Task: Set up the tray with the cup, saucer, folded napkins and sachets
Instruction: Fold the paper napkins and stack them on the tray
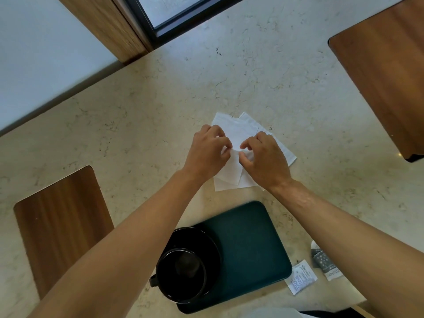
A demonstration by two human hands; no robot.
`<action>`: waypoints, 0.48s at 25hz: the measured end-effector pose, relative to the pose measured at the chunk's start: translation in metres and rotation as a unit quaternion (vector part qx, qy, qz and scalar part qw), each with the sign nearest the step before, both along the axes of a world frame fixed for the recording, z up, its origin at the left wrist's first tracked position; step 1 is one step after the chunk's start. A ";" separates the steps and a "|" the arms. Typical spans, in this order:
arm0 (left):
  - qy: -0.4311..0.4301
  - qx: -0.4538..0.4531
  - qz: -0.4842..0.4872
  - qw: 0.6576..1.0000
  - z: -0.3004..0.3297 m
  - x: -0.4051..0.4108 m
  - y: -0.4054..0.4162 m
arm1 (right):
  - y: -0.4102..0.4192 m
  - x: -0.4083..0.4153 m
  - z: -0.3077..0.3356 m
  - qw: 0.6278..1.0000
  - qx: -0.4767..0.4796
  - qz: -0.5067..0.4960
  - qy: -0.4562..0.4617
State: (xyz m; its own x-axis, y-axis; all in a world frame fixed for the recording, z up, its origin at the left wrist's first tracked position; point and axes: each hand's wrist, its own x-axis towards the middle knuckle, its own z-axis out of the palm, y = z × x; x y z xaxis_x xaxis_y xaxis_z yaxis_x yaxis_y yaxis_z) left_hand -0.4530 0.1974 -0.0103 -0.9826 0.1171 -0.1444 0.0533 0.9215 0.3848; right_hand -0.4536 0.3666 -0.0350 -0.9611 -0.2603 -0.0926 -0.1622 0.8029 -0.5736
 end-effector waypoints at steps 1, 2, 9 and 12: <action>0.004 0.002 -0.001 1.000 0.003 0.001 -0.001 | 0.000 0.000 0.000 1.000 0.001 -0.001 0.004; 0.007 0.006 -0.001 1.000 0.007 0.004 -0.002 | 0.000 0.000 0.000 1.000 0.000 0.002 0.010; 0.007 0.072 0.018 0.997 0.043 0.033 -0.006 | -0.003 0.006 0.024 0.995 -0.048 0.087 0.023; 0.010 0.102 0.038 0.994 0.063 0.051 -0.007 | -0.001 0.015 0.045 0.987 -0.107 0.115 0.020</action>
State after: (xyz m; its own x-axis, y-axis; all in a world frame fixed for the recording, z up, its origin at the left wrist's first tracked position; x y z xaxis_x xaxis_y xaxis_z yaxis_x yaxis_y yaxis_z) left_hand -0.4023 0.1904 0.0532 -0.9921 0.0679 -0.1058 -0.0037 0.8257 0.5641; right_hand -0.4387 0.3658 0.0103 -0.8756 -0.4824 0.0257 -0.3534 0.6033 -0.7149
